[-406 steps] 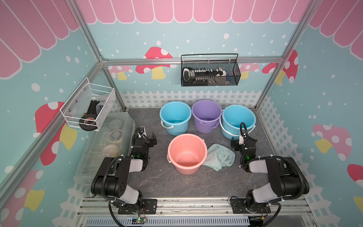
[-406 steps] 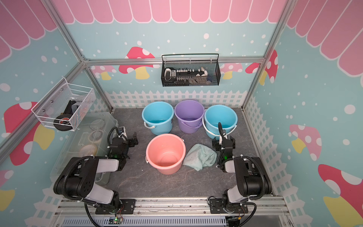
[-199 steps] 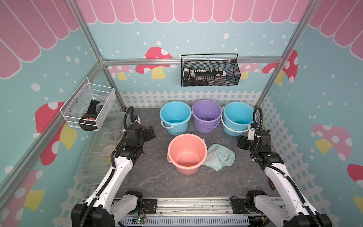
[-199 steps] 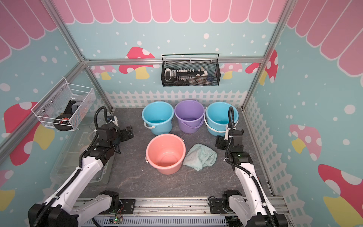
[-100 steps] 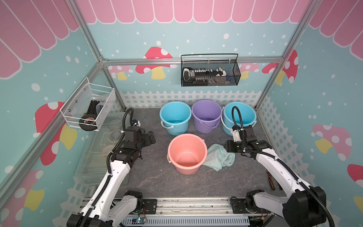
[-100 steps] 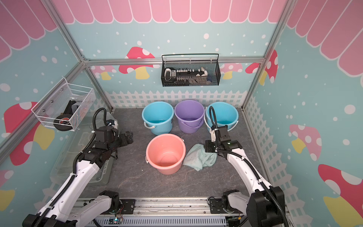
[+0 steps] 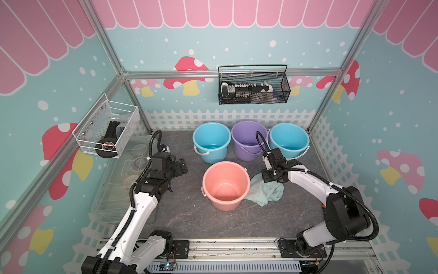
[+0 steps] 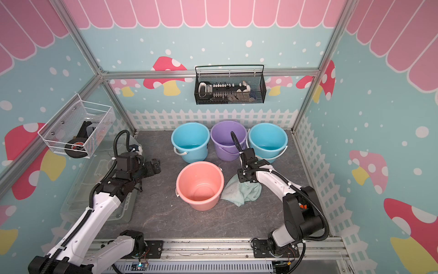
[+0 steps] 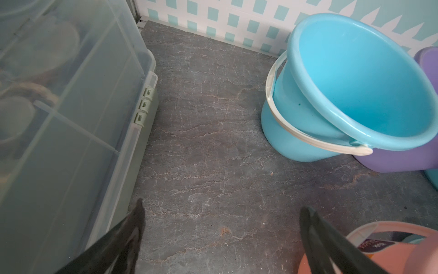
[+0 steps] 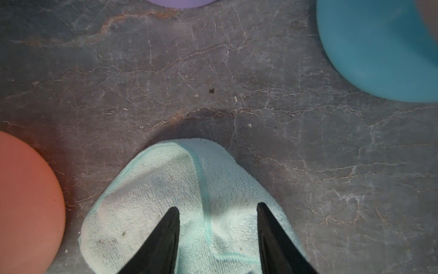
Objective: Wipe the inside of the bucket with a cloth
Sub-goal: Pick up the cleaning item at the center of the board.
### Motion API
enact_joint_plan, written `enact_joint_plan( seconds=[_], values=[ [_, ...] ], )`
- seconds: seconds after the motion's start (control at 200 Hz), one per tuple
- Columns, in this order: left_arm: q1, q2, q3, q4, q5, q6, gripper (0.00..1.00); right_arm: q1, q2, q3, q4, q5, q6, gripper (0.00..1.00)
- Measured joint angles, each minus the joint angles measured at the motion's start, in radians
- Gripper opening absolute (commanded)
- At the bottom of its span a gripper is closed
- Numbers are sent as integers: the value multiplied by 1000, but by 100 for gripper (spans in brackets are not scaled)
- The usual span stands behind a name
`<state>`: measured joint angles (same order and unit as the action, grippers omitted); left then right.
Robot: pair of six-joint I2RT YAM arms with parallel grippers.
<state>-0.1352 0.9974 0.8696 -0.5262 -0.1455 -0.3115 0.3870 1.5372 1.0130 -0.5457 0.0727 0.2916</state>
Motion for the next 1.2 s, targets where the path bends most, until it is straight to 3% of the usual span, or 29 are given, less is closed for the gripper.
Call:
enact_joint_plan(
  seconds=[0.32,0.63,0.796,0.996,1.201],
  values=[
    [0,14,0,0,0,0,98,7,76,0,79,58,-7,38],
    [0,14,0,0,0,0,98,7,77,0,105,84,-2,0],
    [0,14,0,0,0,0,98,8,32,-1,87,90,-1,0],
    [0,14,0,0,1,0,98,8,-135,8,15,99,6,0],
    [-7,13,0,0,45,-18,96,16,-279,136,-115,103,13,0]
  ],
)
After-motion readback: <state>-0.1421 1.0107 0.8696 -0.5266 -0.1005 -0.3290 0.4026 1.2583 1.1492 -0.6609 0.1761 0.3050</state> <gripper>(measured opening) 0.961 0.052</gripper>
